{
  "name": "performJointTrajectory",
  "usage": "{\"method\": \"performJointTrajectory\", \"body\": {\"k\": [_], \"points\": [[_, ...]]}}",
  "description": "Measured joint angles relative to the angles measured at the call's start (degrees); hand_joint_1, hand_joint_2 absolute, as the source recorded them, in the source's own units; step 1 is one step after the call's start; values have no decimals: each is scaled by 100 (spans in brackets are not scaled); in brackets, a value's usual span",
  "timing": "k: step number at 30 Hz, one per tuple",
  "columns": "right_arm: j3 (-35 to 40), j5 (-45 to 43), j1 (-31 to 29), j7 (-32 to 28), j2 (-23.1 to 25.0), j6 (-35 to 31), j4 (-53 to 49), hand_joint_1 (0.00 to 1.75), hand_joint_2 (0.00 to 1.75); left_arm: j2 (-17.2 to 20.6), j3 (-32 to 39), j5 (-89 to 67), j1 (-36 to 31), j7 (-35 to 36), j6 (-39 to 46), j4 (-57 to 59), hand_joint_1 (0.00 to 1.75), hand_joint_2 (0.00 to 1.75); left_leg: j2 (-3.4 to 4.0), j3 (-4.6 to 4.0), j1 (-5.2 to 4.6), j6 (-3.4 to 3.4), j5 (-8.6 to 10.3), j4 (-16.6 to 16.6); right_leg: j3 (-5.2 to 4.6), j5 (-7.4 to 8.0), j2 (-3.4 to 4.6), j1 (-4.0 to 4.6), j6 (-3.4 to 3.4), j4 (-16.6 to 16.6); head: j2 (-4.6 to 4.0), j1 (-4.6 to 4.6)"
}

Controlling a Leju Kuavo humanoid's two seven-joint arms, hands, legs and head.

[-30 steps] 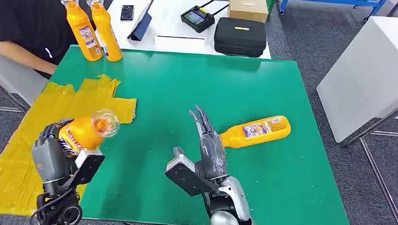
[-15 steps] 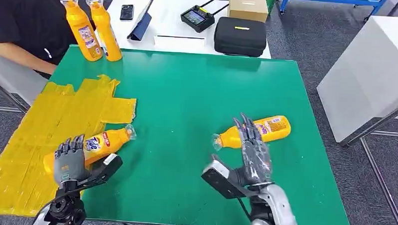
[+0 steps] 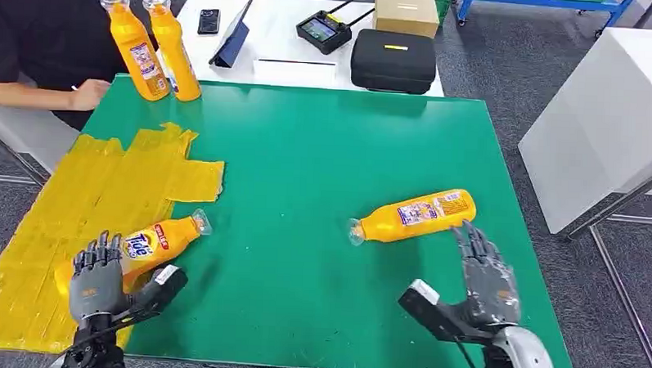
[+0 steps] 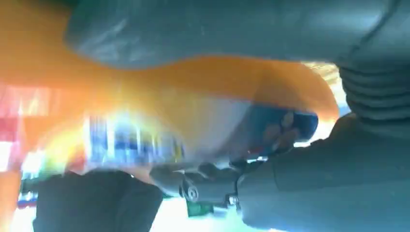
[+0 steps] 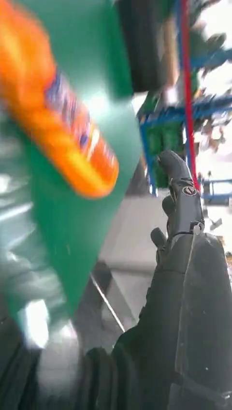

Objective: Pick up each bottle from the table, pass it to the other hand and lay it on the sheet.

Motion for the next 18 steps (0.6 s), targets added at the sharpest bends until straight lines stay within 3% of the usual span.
{"method": "performJointTrajectory", "body": {"k": [3, 7, 10, 13, 18], "points": [[-400, 254, 52, 29, -188, 44, 78, 0, 175, -22, 28, 904, 219, -666, 748, -480, 0, 0, 0, -3, -5, 1, -1, 1, -4, 2, 0, -6, 2, 0, 0, 0], [-892, 268, 39, -196, -450, -133, 419, 0, 175, -92, 35, 3213, 590, -2246, 1533, -1435, 0, 0, 0, -5, -5, 5, -5, 1, -2, 1, 0, -6, 4, -1, 0, 0], [-1135, 193, -18, -378, -545, -280, 742, 0, 175, -173, 35, 4801, 850, -3182, 1440, -2089, 0, 0, 0, -5, -5, 7, -7, 1, -1, -1, 0, -5, 5, -1, 0, 0], [-1155, 158, -123, -406, -628, -457, 1089, 0, 175, -289, 15, 5585, 1127, -3687, 1265, -2677, 0, 0, 1, -5, -3, 6, -6, 1, -3, -1, 0, -3, 5, -1, 0, 0], [-1041, 101, -270, -363, -693, -586, 1460, 0, 175, -354, -24, 5976, 1402, -3916, 1156, -3339, 0, 0, 0, -5, -3, 7, -6, 0, 1, -1, 0, -3, 5, -1, 0, -2]]}}
